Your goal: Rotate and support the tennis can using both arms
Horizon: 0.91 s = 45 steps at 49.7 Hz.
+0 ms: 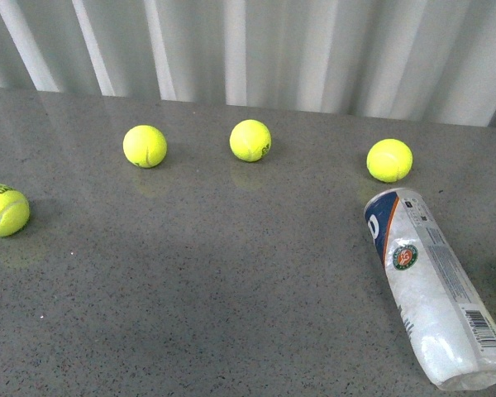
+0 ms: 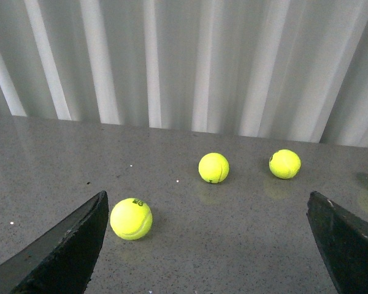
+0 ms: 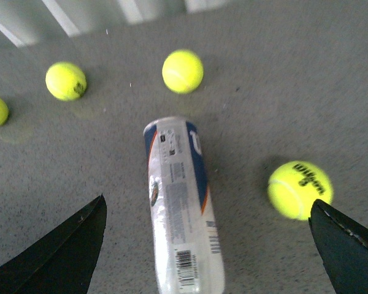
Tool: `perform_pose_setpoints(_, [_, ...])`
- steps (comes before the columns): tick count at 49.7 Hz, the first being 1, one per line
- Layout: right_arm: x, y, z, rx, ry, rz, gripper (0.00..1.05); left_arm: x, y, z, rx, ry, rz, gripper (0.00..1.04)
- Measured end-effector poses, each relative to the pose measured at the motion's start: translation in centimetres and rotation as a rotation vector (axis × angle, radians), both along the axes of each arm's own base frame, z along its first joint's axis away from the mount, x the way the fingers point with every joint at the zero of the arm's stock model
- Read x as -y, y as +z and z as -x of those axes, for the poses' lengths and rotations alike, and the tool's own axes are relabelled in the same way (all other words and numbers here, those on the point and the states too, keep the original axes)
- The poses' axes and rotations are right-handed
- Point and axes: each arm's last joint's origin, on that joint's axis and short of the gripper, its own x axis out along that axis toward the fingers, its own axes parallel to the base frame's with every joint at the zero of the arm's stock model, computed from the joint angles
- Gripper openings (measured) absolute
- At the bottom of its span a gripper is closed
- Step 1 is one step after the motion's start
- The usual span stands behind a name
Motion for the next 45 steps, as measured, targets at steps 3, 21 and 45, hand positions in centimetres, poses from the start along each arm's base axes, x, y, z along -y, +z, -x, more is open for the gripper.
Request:
perform_pose_setpoints(3, [-0.9,-1.0,-2.0,-0.094,0.012,-0.016,0.98,0.0,0.0,0.0,0.000,0.000,0.000,0.98])
perform_pose_setpoints(21, [-3.5,-7.8,-8.0,-0.423,0.047,0.046,0.98,0.0,0.0,0.0,0.000,0.000,0.000,0.98])
perform_pose_setpoints(45, [-3.6,-11.5,-12.4,-0.514,0.110,0.036,0.98,0.0,0.0,0.0,0.000,0.000,0.000,0.98])
